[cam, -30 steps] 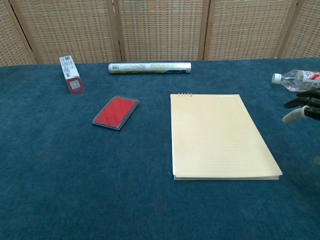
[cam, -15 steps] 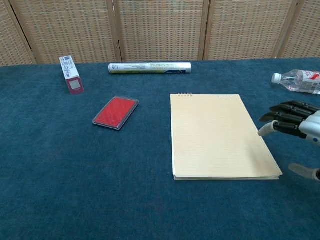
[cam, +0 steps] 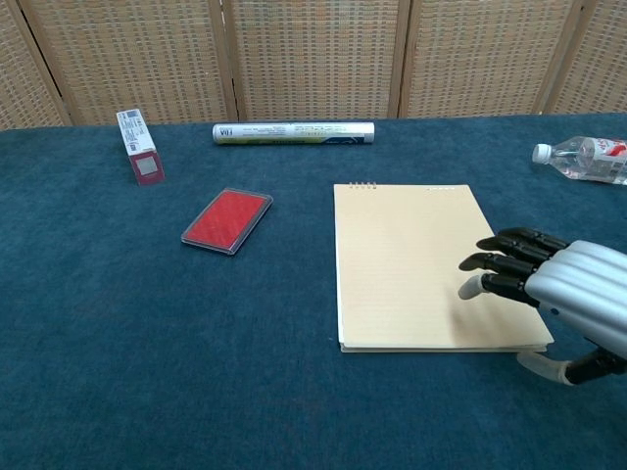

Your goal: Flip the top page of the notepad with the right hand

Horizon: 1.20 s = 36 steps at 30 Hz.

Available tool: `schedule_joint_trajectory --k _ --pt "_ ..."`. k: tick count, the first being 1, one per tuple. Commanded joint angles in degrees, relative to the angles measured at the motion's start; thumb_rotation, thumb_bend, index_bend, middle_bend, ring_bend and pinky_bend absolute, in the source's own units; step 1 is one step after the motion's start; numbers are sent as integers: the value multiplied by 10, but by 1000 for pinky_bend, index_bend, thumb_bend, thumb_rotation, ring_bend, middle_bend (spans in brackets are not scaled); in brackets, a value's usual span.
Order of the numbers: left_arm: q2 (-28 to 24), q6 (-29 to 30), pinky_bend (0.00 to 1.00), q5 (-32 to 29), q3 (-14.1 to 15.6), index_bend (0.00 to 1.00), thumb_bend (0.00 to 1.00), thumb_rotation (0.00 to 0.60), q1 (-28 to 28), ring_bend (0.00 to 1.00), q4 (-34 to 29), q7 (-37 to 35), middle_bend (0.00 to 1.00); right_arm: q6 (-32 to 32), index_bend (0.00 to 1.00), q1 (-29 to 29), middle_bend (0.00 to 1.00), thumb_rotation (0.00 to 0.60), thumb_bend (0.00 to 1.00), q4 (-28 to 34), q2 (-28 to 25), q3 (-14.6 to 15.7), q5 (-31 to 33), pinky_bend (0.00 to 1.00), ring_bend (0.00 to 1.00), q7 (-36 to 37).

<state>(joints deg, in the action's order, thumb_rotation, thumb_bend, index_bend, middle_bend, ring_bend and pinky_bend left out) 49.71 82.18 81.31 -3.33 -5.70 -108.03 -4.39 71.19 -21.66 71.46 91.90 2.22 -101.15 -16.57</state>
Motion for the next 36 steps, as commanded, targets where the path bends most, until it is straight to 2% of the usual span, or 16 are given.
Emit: schedule_joint_trajectory --k 1,28,36 --pt "-1 0 0 1 1 0 0 600 1 0 1 -3 0 -7 224 -5 128 600 388 -4 8 -5 8 37 0 -6" --pt "-7 -2 0 2 1 0 0 600 3 0 4 -21 0 -37 224 -29 96 600 388 -50 47 -17 46 72 0 -32" --pt "-8 -3 0 3 1 0 0 600 3 0 5 -26 0 9 210 -40 7 600 390 -86 70 -44 41 80 0 -24"
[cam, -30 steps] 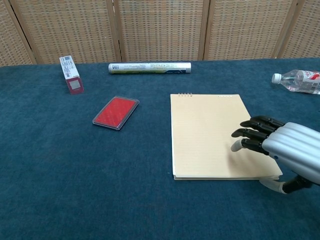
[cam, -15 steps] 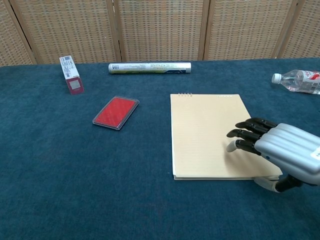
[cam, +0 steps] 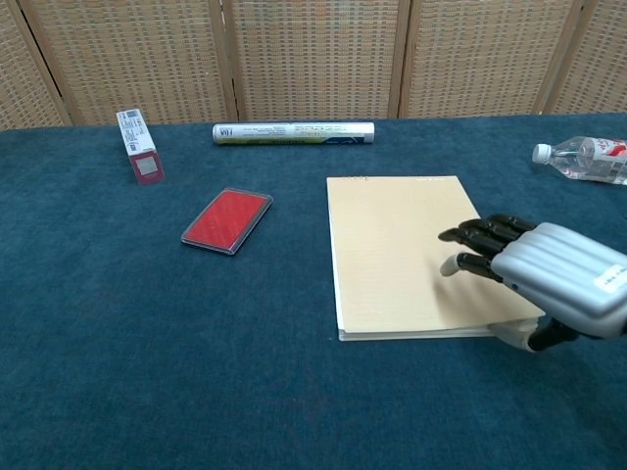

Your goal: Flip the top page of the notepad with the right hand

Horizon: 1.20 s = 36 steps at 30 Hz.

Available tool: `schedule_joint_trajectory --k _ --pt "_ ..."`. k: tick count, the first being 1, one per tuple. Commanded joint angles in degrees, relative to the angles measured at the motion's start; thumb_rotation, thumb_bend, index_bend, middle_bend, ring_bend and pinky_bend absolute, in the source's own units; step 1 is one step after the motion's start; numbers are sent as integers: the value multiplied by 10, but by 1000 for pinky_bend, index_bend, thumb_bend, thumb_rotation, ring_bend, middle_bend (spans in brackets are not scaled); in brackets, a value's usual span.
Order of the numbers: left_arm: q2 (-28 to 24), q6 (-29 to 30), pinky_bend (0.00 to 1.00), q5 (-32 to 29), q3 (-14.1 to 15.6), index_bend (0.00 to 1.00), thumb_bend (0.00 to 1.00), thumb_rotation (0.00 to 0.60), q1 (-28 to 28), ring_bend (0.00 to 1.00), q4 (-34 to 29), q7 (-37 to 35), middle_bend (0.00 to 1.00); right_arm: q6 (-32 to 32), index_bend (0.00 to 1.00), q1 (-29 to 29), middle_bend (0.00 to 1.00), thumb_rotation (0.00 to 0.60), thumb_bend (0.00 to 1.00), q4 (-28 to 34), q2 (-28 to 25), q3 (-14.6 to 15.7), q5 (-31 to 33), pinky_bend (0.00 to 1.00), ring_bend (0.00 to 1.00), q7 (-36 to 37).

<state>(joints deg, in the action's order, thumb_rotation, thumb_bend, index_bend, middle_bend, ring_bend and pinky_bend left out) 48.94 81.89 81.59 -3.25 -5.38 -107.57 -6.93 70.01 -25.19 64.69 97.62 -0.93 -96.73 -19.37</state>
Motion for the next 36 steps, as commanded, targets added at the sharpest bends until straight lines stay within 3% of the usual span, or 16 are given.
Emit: schedule_joint_trajectory --k 1,9,21,26,28,31,33,36 --pt "-1 0 0 0 0 0 0 600 0 0 0 -2 0 28 206 -7 2 600 389 -26 18 -17 -4 80 0 7" --pt "0 -3 0 -2 0 0 0 600 -1 0 1 -1 0 59 196 -25 0 600 388 -83 56 -40 -2 80 0 35" --pt "0 -10 0 -7 -2 0 0 600 -4 0 0 1 0 -24 196 -77 0 600 390 -80 49 -23 -6 80 0 0" --pt "0 -13 0 -11 -3 0 0 600 -6 0 2 -2 0 -45 196 -96 14 600 399 -84 54 -33 5 80 9 -15" --pt "-1 -15 0 -12 -3 0 0 600 -6 0 2 -3 0 -50 198 -102 72 600 403 -88 58 -39 12 96 59 -14" --pt "-2 -17 0 -14 -4 0 0 600 -7 0 3 -6 0 -50 270 -109 285 600 430 -100 63 -42 15 210 234 -4" --pt "-2 -17 0 -15 -5 0 0 600 -7 0 4 -8 0 -42 399 -111 440 600 533 -109 65 -40 11 367 364 9" --pt "-3 -18 0 -15 -5 0 0 600 -7 0 5 -12 0 -25 554 -114 579 600 675 -123 66 -32 0 540 488 42"
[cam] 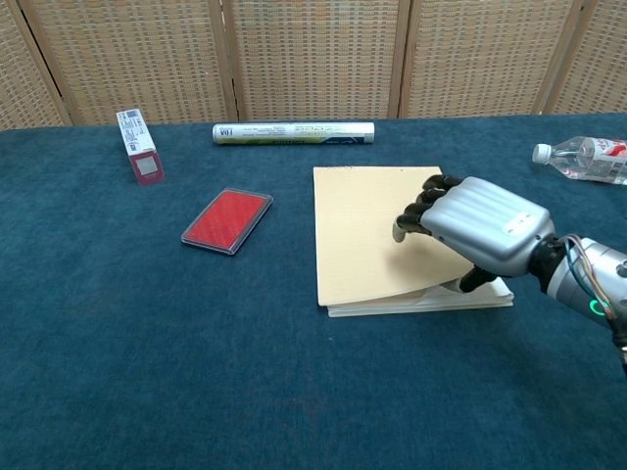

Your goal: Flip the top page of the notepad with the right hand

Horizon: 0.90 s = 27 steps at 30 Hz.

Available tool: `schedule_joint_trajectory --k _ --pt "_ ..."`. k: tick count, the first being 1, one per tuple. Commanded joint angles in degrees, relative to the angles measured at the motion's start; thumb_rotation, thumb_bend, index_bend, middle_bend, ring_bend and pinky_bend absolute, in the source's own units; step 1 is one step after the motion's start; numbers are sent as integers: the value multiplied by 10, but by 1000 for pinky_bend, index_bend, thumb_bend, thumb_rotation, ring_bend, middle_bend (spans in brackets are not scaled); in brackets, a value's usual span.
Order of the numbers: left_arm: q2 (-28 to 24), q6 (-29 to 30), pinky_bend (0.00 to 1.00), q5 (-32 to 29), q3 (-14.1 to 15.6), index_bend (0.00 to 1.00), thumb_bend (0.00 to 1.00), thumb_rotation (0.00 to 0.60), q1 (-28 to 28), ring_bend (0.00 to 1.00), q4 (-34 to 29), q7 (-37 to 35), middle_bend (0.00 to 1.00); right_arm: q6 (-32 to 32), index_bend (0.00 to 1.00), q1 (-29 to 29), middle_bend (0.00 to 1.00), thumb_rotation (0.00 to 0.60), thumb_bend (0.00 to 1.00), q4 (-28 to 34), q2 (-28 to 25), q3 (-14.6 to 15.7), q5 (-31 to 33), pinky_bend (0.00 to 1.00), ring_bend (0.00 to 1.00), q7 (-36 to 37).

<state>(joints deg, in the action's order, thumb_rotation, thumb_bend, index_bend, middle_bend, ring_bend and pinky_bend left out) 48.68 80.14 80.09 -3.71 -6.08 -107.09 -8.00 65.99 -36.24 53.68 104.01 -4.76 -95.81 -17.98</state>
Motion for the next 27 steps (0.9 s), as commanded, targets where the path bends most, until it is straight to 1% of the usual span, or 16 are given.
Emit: schedule_joint_trajectory --k 1,2,4,7,13,18,22,27 --pt "0 0 0 0 0 0 0 600 0 0 1 -2 0 20 580 -4 600 600 692 -17 2 9 -12 566 506 42" --pt "-1 0 0 0 0 0 0 600 0 0 1 -2 0 23 608 -4 619 600 708 -19 0 11 -14 589 522 53" --pt "-1 0 0 1 0 0 0 600 0 0 1 -2 0 26 625 -5 628 600 722 -20 -4 17 -20 599 529 75" --pt "-1 1 0 4 1 0 0 600 1 0 0 -2 0 32 629 -9 629 600 723 -25 -21 33 -34 609 529 118" --pt "0 2 0 5 2 0 0 600 1 0 -1 1 0 66 632 -8 629 600 721 -25 -52 51 -55 610 529 193" --pt "2 0 0 4 2 0 0 600 1 0 -2 7 0 107 633 1 631 600 721 -18 -89 82 -88 610 529 239" --pt "3 1 0 4 3 0 0 600 1 0 -6 14 0 144 634 15 632 600 721 14 -135 118 -121 610 529 250" --pt "5 2 0 5 4 0 0 600 1 0 -8 19 0 165 636 30 636 600 723 81 -190 153 -152 613 533 228"
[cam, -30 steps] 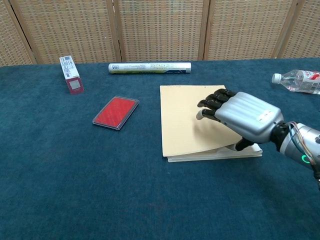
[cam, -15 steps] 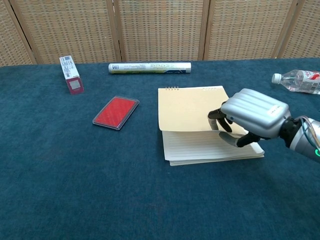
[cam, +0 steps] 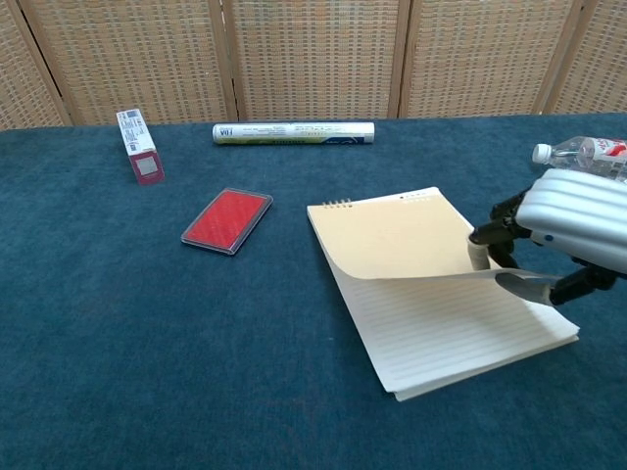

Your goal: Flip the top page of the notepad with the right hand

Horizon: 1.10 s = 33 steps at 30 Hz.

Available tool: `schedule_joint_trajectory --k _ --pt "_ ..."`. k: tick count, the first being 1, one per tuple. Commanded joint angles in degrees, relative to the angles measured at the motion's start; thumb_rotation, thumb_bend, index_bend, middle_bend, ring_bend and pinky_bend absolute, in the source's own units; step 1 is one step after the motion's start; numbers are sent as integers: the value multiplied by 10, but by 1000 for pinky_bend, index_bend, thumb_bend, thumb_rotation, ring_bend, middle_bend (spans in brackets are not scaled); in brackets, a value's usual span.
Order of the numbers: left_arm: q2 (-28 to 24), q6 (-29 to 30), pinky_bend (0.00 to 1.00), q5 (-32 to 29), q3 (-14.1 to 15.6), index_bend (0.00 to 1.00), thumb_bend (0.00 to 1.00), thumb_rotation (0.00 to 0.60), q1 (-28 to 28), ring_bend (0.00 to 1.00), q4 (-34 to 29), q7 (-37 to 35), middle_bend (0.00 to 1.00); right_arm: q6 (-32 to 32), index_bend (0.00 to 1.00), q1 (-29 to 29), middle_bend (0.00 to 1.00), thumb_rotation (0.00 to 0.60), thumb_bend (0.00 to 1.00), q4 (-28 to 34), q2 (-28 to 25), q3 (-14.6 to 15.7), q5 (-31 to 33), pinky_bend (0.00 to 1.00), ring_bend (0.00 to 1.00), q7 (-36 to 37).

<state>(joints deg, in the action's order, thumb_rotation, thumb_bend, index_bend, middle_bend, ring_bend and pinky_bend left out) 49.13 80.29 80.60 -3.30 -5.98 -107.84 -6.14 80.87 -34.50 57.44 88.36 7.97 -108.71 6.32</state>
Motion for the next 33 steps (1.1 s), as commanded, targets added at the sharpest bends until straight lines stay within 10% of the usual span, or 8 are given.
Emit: schedule_joint_trajectory --k 1,9,19,33 --pt "0 0 0 0 0 0 0 600 0 0 -1 1 0 17 636 15 636 600 723 57 -43 30 -27 613 534 -23" --pt "1 -2 0 1 1 0 0 600 -1 0 -3 5 0 29 639 14 639 600 724 136 -92 22 -43 615 537 -78" --pt "0 -23 0 -22 -6 0 0 600 -11 0 9 -9 0 -124 639 -96 639 600 724 190 -110 -142 89 615 537 -184" --pt "11 -81 0 -93 -23 0 0 600 -41 0 23 12 0 -323 639 -271 636 600 687 -26 19 -263 231 616 537 -252"
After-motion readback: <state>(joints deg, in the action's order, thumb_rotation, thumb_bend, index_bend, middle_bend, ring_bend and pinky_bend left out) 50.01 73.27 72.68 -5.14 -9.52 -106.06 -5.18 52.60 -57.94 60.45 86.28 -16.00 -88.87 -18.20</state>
